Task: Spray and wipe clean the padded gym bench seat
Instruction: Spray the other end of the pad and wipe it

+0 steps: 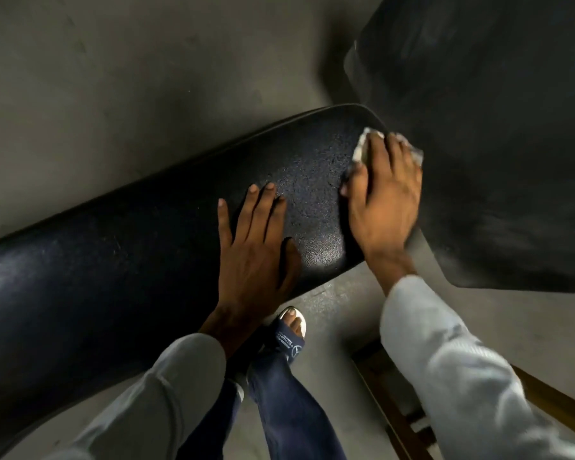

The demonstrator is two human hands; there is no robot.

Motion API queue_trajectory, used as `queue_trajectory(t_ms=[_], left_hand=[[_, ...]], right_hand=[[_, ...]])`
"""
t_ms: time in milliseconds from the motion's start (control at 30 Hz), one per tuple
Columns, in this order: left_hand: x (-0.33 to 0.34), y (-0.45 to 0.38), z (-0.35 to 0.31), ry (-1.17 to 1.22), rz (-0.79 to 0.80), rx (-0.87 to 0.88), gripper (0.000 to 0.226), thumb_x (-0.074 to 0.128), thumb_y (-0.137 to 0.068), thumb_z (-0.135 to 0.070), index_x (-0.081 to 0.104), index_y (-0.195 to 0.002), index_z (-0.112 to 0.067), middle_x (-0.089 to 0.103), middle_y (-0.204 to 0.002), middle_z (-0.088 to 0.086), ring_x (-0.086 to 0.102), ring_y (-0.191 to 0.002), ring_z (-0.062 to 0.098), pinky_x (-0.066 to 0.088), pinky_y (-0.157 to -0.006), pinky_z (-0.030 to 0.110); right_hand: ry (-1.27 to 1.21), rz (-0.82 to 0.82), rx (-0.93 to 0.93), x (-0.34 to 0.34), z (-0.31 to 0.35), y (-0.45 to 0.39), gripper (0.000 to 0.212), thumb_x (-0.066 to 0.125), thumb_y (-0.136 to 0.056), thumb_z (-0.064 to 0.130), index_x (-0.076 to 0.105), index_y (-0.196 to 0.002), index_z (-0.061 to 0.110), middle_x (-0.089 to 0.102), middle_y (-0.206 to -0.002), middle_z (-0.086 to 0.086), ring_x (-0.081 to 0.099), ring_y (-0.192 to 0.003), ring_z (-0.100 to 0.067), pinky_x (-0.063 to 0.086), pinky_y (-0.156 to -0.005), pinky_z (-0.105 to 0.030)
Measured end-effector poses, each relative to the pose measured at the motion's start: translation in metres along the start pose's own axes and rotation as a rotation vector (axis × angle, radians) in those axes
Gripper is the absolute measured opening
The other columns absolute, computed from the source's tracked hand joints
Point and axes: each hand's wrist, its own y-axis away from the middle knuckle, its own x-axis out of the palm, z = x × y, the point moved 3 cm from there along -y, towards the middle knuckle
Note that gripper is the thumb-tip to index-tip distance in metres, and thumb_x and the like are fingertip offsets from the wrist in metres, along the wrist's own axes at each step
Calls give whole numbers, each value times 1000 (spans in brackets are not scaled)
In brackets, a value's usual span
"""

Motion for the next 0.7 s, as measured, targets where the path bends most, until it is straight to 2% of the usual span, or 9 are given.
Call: queue_trajectory(t_ms=[67, 133, 233, 367, 467, 533, 600, 700], left_hand=[[0, 2, 2, 28, -25, 6, 61, 49, -99, -31, 49, -154, -6, 38, -169, 14, 25, -162, 32, 11, -130, 68], [-3, 2, 2, 56, -43, 5, 60, 53, -99, -29, 49, -154, -5, 39, -168, 15, 27, -162, 33, 12, -129, 69], [-9, -1, 1, 37, -54, -34, 60, 57, -99, -28, 49, -154, -5, 39, -169, 15, 27, -162, 33, 15, -129, 70], [-12, -7, 4, -5, -38, -62, 58, 52, -103, -35, 50, -154, -8, 38, -169, 14, 27, -161, 33, 14, -129, 68], [-9, -7, 6, -22, -47, -66, 59, 49, -102, -39, 50, -154, -10, 39, -169, 12, 28, -161, 32, 15, -130, 66], [-8, -7, 6, -5, -62, -78, 59, 52, -102, -38, 50, -154, -11, 40, -169, 11, 28, -161, 31, 14, -131, 64], [-11, -6, 7, 32, -87, -101, 58, 56, -100, -32, 50, -153, -10, 41, -168, 12, 30, -160, 31, 16, -130, 65], [-21, -1, 12, 33, -132, -150, 58, 57, -99, -26, 48, -153, -8, 42, -166, 16, 33, -158, 33, 20, -129, 66]], right_hand=[[41, 42, -75, 9, 23, -10, 58, 39, -109, 40, 43, -162, 18, 41, -170, -11, 34, -160, -32, 24, -132, -53], [65, 134, -246, 13, 40, 10, 58, 34, -111, 41, 37, -166, 21, 34, -174, -9, 27, -164, -29, 18, -135, -52], [50, 256, -416, 5, 30, 57, 57, 34, -112, 41, 35, -167, 25, 31, -176, -4, 22, -166, -24, 16, -135, -51], [44, 173, -356, -4, -1, 47, 55, 44, -109, 37, 43, -163, 24, 39, -172, -6, 31, -163, -26, 19, -134, -50], [41, 53, -194, 3, 9, -2, 55, 43, -109, 37, 46, -161, 22, 44, -169, -9, 37, -159, -30, 25, -131, -52], [31, 30, -153, 13, 32, -26, 56, 39, -108, 40, 48, -159, 21, 46, -167, -10, 39, -157, -31, 25, -131, -52], [20, 89, -258, 23, 57, -23, 57, 38, -108, 39, 47, -160, 20, 44, -168, -10, 36, -159, -31, 21, -133, -51], [-9, 220, -559, 24, 63, 21, 54, 42, -110, 36, 46, -162, 22, 40, -171, -8, 32, -162, -29, 19, -134, -50]])
